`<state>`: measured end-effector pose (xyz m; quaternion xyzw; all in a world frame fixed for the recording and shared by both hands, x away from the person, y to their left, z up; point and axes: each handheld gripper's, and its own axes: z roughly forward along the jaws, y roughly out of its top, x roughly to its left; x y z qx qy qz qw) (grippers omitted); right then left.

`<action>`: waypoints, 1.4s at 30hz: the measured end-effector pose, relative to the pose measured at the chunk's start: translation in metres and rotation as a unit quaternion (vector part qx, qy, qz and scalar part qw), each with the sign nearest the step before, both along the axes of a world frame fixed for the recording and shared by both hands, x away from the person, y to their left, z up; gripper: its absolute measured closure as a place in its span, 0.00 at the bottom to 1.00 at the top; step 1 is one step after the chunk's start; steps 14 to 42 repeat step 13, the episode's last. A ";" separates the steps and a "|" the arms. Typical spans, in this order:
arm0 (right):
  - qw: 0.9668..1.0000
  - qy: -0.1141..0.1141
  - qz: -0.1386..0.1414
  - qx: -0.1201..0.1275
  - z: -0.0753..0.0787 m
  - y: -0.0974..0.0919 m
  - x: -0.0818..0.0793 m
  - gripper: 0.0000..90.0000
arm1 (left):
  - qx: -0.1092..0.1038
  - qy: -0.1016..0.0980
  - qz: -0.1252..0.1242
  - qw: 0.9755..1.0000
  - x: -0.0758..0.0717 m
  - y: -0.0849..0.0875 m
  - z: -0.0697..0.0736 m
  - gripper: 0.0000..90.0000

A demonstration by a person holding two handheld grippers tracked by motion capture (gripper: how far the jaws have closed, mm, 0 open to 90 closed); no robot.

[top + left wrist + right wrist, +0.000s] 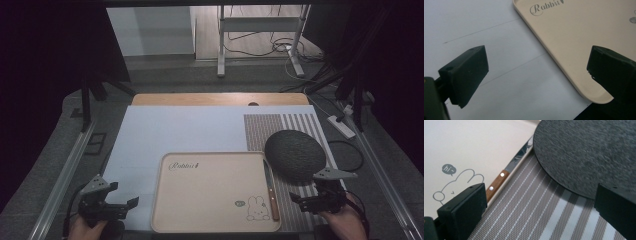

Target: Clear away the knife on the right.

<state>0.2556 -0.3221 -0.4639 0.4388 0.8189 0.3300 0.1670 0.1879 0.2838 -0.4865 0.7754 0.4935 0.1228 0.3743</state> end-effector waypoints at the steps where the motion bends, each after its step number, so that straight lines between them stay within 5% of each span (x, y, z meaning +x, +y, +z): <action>1: 1.000 0.001 -0.003 0.001 0.000 -0.002 -0.001 0.00 | -0.001 0.000 0.000 1.000 0.000 0.000 0.000 0.04; 10: 1.000 -0.002 -0.025 0.008 0.002 -0.012 -0.009 0.00 | -0.002 0.001 0.001 1.000 0.000 0.001 0.000 0.04; 42: 1.000 -0.003 -0.025 0.007 0.002 -0.012 -0.010 0.00 | -0.002 0.002 0.000 1.000 0.001 0.000 0.000 0.04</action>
